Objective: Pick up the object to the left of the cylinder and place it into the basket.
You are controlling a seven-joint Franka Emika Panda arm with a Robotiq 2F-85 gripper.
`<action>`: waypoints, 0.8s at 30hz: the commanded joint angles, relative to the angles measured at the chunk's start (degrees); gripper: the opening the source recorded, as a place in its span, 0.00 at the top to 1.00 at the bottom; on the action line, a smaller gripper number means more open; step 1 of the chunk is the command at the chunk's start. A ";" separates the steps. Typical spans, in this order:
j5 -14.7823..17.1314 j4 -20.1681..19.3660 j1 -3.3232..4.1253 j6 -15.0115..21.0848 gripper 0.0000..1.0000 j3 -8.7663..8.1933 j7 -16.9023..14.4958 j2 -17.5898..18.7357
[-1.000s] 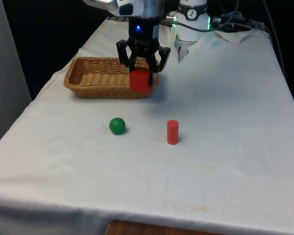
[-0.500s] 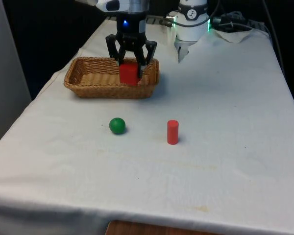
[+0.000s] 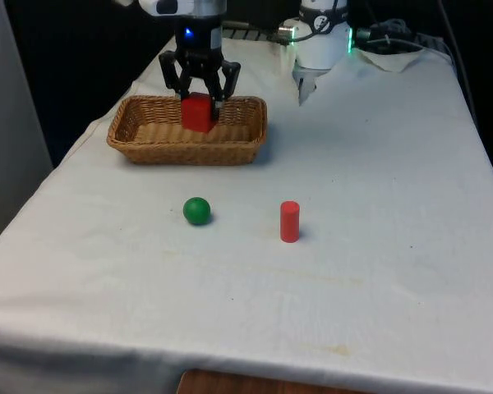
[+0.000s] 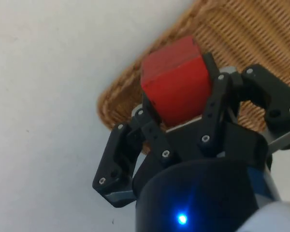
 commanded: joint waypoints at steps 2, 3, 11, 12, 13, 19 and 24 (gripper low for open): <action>0.11 -0.97 -0.23 0.80 0.97 -0.57 -1.26 -0.63; 0.17 -1.15 -0.34 0.80 0.97 -0.80 -1.60 -0.63; 0.23 -2.35 -1.09 0.86 0.97 -2.52 -4.13 -0.40; 0.23 -2.52 -1.20 0.86 0.97 -2.69 -4.41 -0.34; 0.00 -2.12 -0.97 0.00 0.97 -2.75 -3.90 0.00; 0.29 -3.21 -1.43 0.74 0.97 -3.78 -5.84 -0.11; 0.23 -3.15 -1.43 0.52 0.97 -3.78 -5.79 -0.06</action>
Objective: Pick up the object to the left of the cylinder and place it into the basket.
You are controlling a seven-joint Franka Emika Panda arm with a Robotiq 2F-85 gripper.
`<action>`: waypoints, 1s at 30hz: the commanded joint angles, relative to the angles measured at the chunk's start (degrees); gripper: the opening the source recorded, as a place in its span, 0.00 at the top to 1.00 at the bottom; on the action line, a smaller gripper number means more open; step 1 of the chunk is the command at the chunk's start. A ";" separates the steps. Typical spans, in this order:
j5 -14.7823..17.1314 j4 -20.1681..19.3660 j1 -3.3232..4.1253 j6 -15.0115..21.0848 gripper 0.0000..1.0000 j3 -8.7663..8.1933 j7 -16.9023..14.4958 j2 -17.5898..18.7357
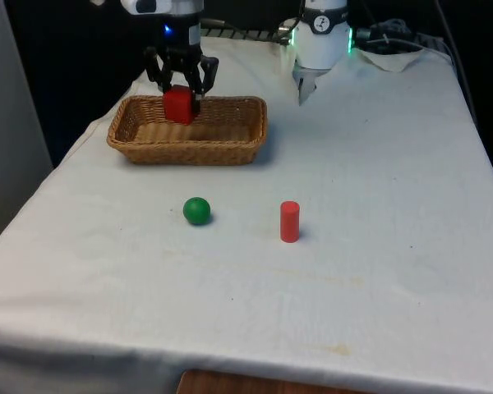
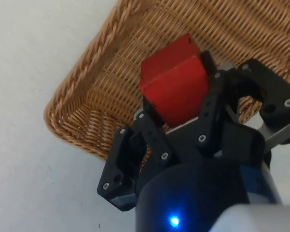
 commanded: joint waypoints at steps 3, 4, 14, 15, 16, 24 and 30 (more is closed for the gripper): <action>0.80 -0.46 -0.29 1.09 0.97 0.57 -0.40 0.11; 1.09 -0.57 -0.40 1.32 0.97 0.74 -0.57 0.23; 8.02 -0.80 -1.15 4.30 0.97 2.46 -4.58 3.78; 7.10 -0.69 -0.40 3.27 0.97 1.49 -3.84 4.30; 8.88 -0.74 -1.15 4.47 0.97 2.52 -5.16 4.24; 15.07 -0.40 -1.32 5.79 0.97 3.15 -9.11 7.16; 17.13 -0.52 -0.63 5.21 0.97 2.23 -10.66 8.48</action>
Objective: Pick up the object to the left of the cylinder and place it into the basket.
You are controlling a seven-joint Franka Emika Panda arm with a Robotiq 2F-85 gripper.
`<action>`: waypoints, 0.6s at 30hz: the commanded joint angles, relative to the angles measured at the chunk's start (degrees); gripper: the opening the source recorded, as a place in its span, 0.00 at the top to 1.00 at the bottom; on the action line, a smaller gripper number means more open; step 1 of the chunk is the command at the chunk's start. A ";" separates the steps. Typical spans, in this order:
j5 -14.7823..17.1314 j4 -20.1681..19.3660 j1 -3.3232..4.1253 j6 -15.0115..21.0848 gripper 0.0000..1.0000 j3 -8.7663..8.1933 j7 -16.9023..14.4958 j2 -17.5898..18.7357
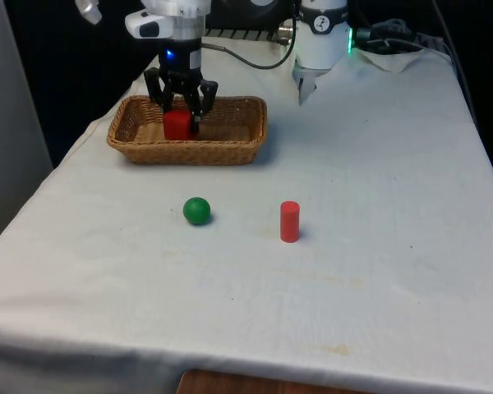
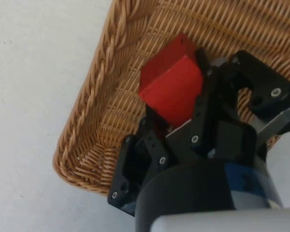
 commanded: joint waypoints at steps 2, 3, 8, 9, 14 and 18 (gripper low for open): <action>0.52 -0.34 0.00 0.74 0.96 0.17 -0.46 -0.52; 0.46 -0.34 0.06 0.74 0.91 0.11 -0.40 -0.52; 0.34 -0.40 0.11 0.63 0.40 0.00 -0.29 -0.52; 0.34 -0.40 0.17 0.63 0.30 0.00 -0.29 -0.52; 0.29 -0.46 0.17 0.63 0.00 -0.06 -0.23 -0.52; 0.29 -0.46 0.23 0.57 0.00 -0.06 -0.23 -0.46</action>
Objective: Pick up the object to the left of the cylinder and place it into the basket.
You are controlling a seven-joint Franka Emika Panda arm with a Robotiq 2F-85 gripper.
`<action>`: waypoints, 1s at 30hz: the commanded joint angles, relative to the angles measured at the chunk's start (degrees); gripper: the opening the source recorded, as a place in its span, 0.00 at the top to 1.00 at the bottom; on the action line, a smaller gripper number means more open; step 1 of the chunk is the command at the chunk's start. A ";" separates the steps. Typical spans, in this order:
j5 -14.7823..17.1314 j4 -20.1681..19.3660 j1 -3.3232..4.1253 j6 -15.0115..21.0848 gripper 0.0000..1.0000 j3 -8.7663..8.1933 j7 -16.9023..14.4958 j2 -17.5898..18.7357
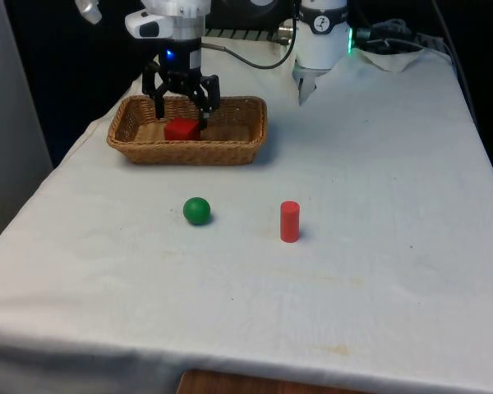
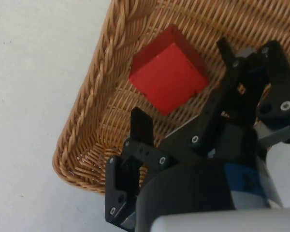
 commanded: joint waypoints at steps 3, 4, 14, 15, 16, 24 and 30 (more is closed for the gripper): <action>-0.11 -0.06 0.34 0.11 0.00 -0.40 0.17 -0.40; -0.40 0.29 0.52 -0.23 0.00 -0.74 0.46 -0.46; -3.50 2.86 1.78 -2.12 0.00 -2.46 4.07 -2.35; -3.90 3.09 1.83 -2.18 0.00 -2.52 4.53 -2.58; -4.35 3.27 1.83 -2.29 0.00 -2.52 4.98 -2.81; -7.45 6.42 2.06 -3.67 0.00 -2.01 9.05 -3.61; -9.17 9.22 2.35 -5.21 0.00 -1.78 11.80 -3.55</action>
